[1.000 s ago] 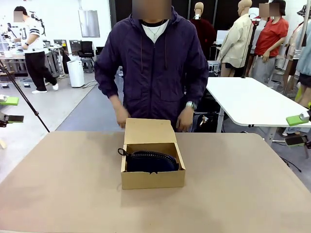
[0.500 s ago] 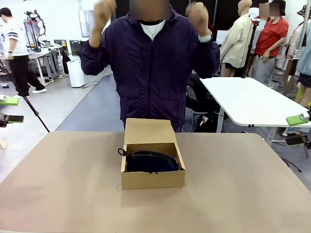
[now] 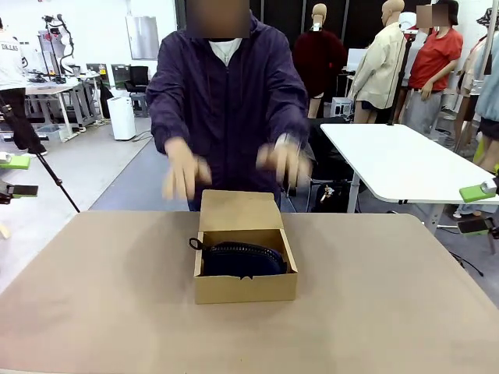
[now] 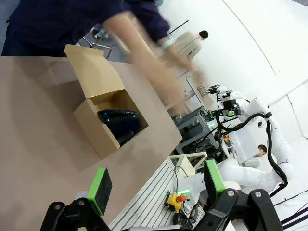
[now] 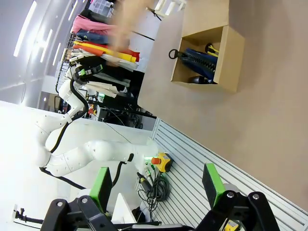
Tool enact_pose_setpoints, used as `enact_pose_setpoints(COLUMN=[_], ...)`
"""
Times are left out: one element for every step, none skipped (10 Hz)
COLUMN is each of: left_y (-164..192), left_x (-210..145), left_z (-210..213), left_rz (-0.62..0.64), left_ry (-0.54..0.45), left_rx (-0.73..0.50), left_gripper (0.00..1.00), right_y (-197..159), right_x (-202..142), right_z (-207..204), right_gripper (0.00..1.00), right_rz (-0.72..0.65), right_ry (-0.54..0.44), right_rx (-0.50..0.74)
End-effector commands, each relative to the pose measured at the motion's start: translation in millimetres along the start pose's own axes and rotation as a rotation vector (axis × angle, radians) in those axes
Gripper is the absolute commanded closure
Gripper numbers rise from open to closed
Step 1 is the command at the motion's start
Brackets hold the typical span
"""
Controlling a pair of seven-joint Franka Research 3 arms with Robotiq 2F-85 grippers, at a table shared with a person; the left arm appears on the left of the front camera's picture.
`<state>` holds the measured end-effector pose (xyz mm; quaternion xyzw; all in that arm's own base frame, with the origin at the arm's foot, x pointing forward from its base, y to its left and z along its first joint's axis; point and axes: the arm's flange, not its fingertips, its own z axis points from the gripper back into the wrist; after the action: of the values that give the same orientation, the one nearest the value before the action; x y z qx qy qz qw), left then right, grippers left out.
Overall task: Pack the items into the box.
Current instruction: Close the Mailer Box.
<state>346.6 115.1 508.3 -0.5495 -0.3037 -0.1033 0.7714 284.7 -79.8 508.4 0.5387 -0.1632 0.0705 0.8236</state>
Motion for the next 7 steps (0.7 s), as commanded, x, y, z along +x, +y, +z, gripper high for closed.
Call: enact_pose_setpoints(left_y=[-1.9, -1.9, -1.9, -1.9, -1.9, -1.9, -1.9], left_x=[-1.1, -1.1, -1.1, -1.1, -1.1, -1.1, -1.1], left_z=[3.3, 3.3, 3.3, 3.3, 3.3, 3.3, 3.3], left_rz=[0.006, 0.006, 0.006, 0.006, 0.006, 0.006, 0.006], left_ry=[0.017, 0.017, 0.017, 0.017, 0.017, 0.017, 0.017], left_rx=[-0.002, -0.002, -0.002, -0.002, -0.002, -0.002, -0.002], left_gripper=[0.0, 0.0, 0.0, 0.0, 0.0, 0.0, 0.0], right_y=[-0.3, -0.3, -0.3, -0.3, -0.3, -0.3, -0.3], right_x=[0.7, 0.7, 0.7, 0.7, 0.7, 0.7, 0.7], right_z=[4.7, 4.7, 4.7, 4.7, 4.7, 4.7, 4.7], right_gripper=[0.0, 0.0, 0.0, 0.0, 0.0, 0.0, 0.0], right_rz=[0.01, 0.01, 0.01, 0.01, 0.01, 0.01, 0.01], right_ry=[0.006, 0.006, 0.006, 0.006, 0.006, 0.006, 0.006], right_rx=[-0.001, -0.001, -0.001, -0.001, -0.001, -0.001, -0.001])
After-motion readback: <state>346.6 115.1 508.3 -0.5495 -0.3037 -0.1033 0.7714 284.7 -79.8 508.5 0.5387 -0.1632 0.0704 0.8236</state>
